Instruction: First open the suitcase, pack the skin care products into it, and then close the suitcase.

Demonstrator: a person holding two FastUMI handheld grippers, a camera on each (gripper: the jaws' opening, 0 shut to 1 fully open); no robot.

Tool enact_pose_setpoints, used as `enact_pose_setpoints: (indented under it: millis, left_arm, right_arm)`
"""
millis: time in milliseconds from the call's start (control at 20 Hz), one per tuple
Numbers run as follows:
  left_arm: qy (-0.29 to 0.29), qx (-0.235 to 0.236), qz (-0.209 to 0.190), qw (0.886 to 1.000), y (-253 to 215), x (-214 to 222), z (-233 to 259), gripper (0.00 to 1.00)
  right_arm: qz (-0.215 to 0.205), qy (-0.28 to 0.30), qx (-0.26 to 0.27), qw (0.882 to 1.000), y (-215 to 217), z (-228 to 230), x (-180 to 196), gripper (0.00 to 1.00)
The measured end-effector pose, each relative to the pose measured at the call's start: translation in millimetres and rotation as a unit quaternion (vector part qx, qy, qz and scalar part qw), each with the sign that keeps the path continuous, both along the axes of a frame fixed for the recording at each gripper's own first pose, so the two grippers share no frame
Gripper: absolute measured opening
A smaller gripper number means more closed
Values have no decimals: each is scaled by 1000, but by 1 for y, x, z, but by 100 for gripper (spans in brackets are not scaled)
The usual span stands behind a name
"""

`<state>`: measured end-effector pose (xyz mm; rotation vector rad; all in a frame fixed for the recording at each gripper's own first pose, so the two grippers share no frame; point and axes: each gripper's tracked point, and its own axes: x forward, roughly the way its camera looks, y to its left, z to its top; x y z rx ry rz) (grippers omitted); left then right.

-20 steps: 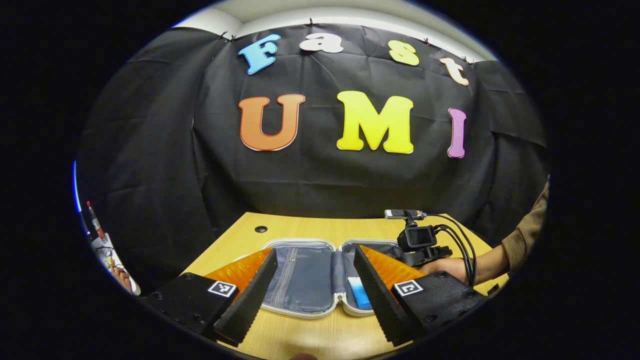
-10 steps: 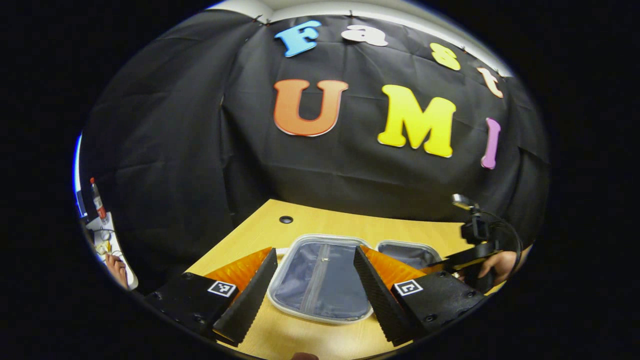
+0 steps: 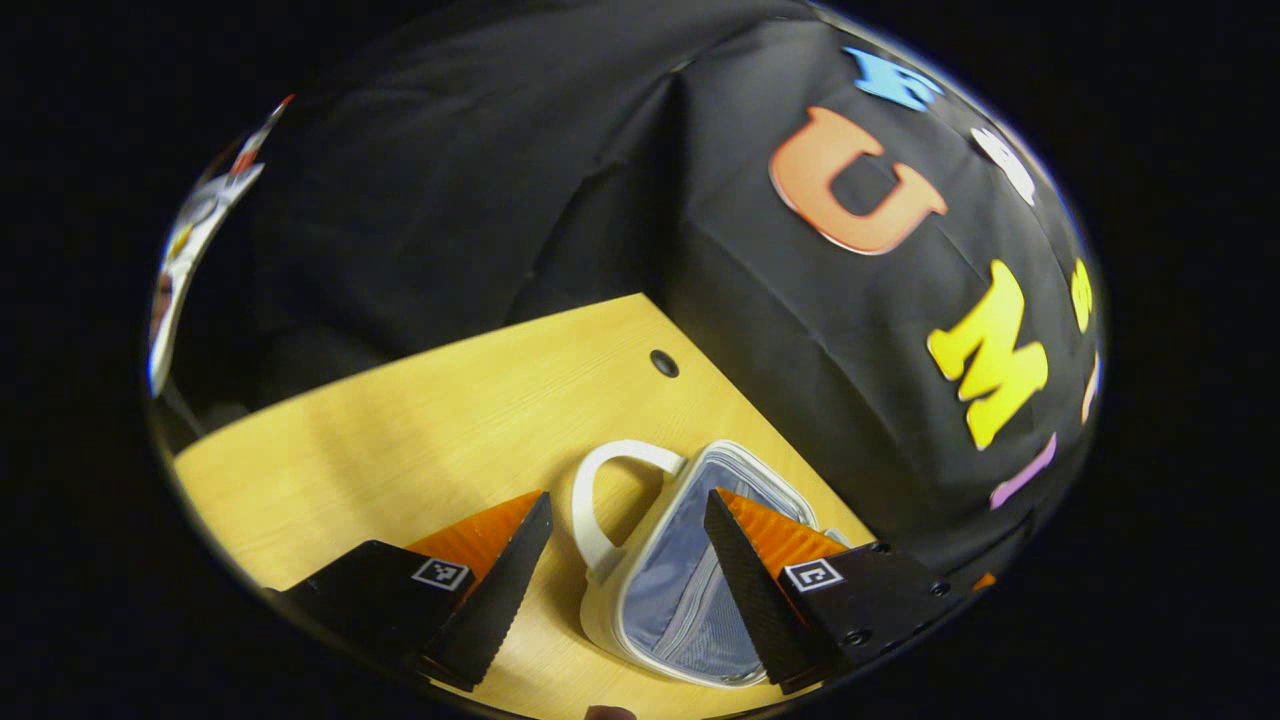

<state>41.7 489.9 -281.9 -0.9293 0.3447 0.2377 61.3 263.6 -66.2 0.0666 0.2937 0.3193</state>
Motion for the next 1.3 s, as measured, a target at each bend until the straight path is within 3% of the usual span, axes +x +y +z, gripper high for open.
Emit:
enact_pose_setpoints:
  millis: [150,250,300,400,650,700,900,1100,1300]
  left_arm:
    - [14,-101,-23,994,-3,9,-34,98]
    - [16,-137,-33,990,-3,17,-46,98]
    - [1,-157,-36,987,-5,21,-43,97]
    - [-7,-164,-42,986,-8,28,-44,91]
    - [17,-170,-34,985,-6,31,-53,16]
    - [12,-173,-36,984,-8,32,-47,14]
    - [-6,-128,-43,991,-9,26,-13,6]
    - [-32,-59,-47,997,-19,27,46,4]
    - [-74,21,-64,995,-53,29,116,4]
  right_arm:
    - [-23,13,-1,1000,-39,-1,-37,82]
    - [-44,9,-17,999,-68,0,-51,79]
    - [-55,9,-19,998,-79,2,-56,82]
    - [-78,23,-8,997,-97,3,-64,82]
    - [-133,22,21,991,-141,17,-68,79]
    - [-147,9,19,989,-153,25,-70,82]
    - [-192,-37,19,980,-194,57,-82,82]
    - [-198,-75,-12,977,-223,73,-95,82]
    - [-190,-98,-12,977,-240,79,-105,79]
